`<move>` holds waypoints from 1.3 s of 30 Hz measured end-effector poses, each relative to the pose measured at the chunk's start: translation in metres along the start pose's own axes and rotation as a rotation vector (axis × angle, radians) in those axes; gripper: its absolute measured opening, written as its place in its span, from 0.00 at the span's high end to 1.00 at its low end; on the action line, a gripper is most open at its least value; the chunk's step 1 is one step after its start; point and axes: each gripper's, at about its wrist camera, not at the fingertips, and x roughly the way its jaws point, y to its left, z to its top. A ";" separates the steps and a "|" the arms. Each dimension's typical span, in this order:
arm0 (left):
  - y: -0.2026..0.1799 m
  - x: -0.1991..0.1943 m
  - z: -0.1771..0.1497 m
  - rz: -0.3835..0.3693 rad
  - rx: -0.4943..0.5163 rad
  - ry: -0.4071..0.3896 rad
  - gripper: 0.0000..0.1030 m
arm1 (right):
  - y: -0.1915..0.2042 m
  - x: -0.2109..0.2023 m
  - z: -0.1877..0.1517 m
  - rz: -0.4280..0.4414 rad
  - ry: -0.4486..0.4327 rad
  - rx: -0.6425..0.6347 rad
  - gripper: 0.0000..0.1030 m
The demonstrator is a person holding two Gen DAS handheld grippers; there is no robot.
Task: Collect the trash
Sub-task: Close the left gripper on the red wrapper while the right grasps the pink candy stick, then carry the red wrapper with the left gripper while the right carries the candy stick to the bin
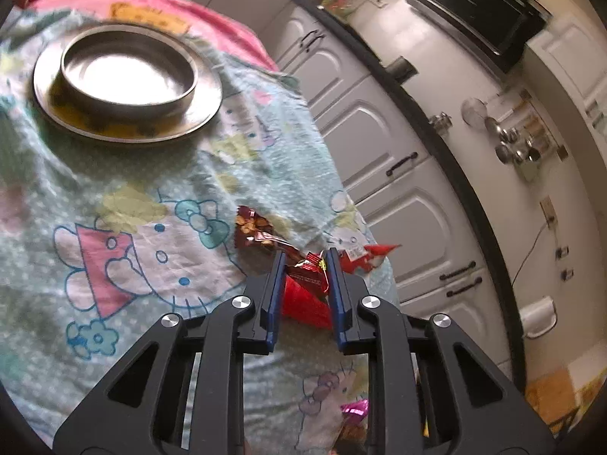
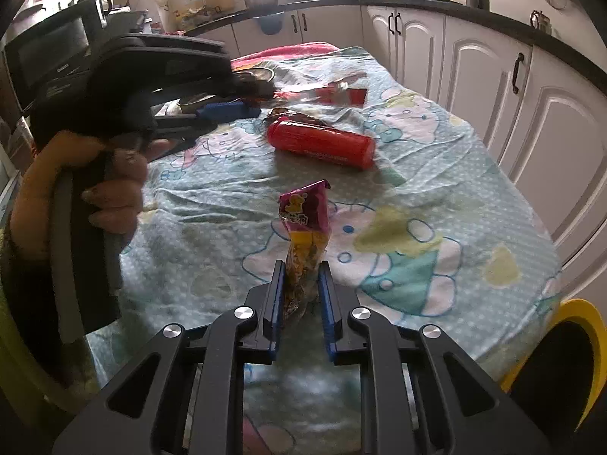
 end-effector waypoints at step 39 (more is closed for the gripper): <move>-0.131 -0.013 -0.103 -0.060 0.532 0.016 0.87 | -0.141 -0.126 -0.059 -0.212 -0.169 0.351 0.86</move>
